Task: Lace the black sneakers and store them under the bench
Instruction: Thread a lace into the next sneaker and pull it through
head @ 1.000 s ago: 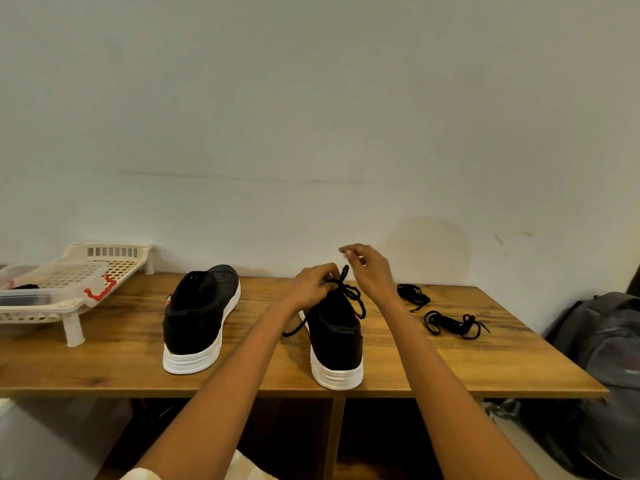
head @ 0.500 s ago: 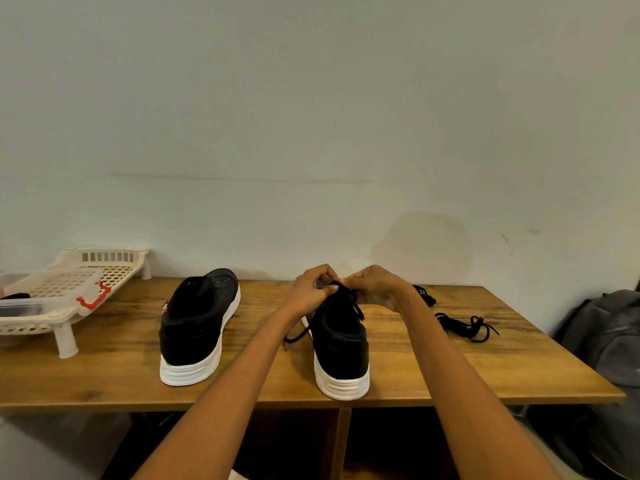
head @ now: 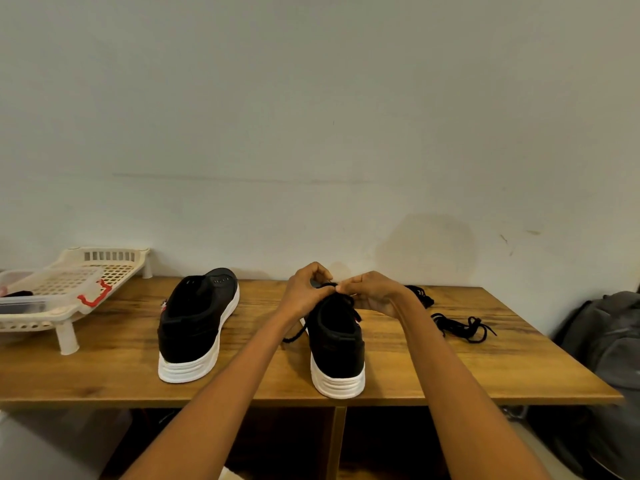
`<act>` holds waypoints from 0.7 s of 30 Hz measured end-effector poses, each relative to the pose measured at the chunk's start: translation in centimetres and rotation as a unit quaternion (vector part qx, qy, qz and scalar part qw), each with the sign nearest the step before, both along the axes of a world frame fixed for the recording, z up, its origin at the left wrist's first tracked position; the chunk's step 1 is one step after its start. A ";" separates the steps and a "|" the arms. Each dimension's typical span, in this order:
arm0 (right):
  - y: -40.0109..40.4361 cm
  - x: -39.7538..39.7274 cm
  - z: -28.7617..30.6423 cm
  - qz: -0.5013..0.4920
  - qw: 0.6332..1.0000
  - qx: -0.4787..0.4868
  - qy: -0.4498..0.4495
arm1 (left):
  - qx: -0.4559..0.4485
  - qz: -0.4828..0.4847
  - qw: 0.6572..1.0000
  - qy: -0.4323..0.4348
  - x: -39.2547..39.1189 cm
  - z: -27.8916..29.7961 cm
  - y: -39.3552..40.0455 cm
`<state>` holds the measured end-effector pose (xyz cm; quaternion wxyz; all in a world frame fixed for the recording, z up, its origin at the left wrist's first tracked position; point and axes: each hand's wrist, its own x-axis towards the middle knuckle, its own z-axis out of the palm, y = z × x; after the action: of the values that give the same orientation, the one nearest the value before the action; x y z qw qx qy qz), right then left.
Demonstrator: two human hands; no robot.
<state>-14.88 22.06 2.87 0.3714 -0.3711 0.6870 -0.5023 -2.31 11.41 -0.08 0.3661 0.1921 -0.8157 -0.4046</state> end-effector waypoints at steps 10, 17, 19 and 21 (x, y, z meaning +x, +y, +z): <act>-0.3 0.7 -0.5 -0.057 0.998 -0.020 -0.027 | 0.021 -0.008 0.999 -0.023 -0.1 0.0 -0.3; -1.0 0.4 -0.8 -0.228 0.968 -0.089 -0.053 | 0.062 -0.051 0.994 -0.073 0.4 0.8 -0.7; -1.1 0.2 -1.3 -0.245 0.962 -0.093 -0.071 | 0.061 -0.051 0.993 -0.087 0.3 1.0 -0.7; -1.1 0.3 -2.1 -0.245 0.964 -0.090 -0.051 | 0.062 -0.052 0.992 -0.098 0.3 1.1 -0.7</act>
<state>-14.60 20.95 0.81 0.2365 -0.1974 0.6889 -0.6561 -2.06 10.69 1.07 0.2509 0.2105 -0.8298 -0.4518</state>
